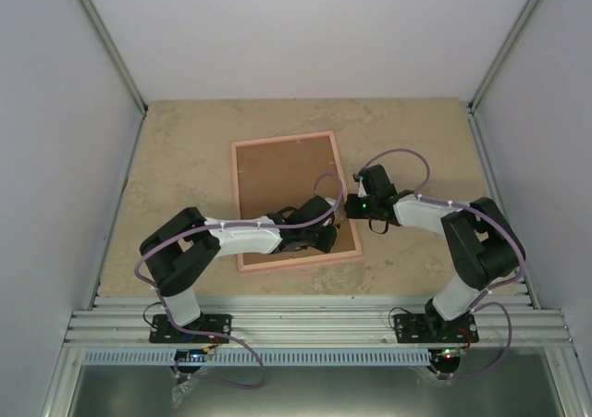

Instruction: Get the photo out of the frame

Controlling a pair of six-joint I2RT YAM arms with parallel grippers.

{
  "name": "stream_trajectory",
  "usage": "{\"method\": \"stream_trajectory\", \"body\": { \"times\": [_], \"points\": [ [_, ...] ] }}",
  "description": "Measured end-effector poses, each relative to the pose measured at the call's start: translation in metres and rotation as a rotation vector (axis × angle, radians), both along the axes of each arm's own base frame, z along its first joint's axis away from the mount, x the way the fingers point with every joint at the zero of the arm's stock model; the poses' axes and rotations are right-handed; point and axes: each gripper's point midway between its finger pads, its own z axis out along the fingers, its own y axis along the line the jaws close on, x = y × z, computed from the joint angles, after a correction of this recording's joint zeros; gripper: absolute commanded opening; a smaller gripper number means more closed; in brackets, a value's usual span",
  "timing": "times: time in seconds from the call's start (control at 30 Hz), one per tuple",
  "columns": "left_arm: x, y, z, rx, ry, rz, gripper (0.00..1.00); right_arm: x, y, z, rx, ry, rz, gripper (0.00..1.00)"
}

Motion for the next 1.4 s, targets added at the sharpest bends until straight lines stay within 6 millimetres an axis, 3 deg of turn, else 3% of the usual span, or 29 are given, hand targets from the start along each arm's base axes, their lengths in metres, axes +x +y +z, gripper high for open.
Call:
{"method": "stream_trajectory", "body": {
  "times": [0.3, 0.53, 0.73, 1.0, 1.23, 1.4],
  "points": [
    [0.002, 0.009, 0.001, -0.024, 0.015, 0.115, 0.0, -0.002, 0.004, 0.0, 0.02, -0.001, -0.011, 0.01],
    [0.021, 0.033, 0.0, -0.007, -0.005, 0.241, 0.0, -0.006, 0.002, 0.0, 0.021, 0.004, -0.017, 0.01],
    [0.014, 0.04, 0.002, -0.024, 0.007, 0.252, 0.0, -0.007, 0.002, 0.0, 0.021, 0.006, -0.017, 0.01],
    [0.015, 0.044, 0.034, -0.096, -0.033, 0.259, 0.0, -0.011, 0.002, 0.0, 0.025, 0.012, -0.01, 0.03],
    [0.017, 0.063, 0.042, -0.106, -0.056, 0.278, 0.0, -0.04, 0.008, 0.0, 0.005, 0.044, 0.031, 0.13],
    [0.016, 0.076, 0.052, -0.12, -0.082, 0.284, 0.0, -0.063, 0.007, 0.0, -0.007, 0.084, 0.064, 0.34]
  ]
}}
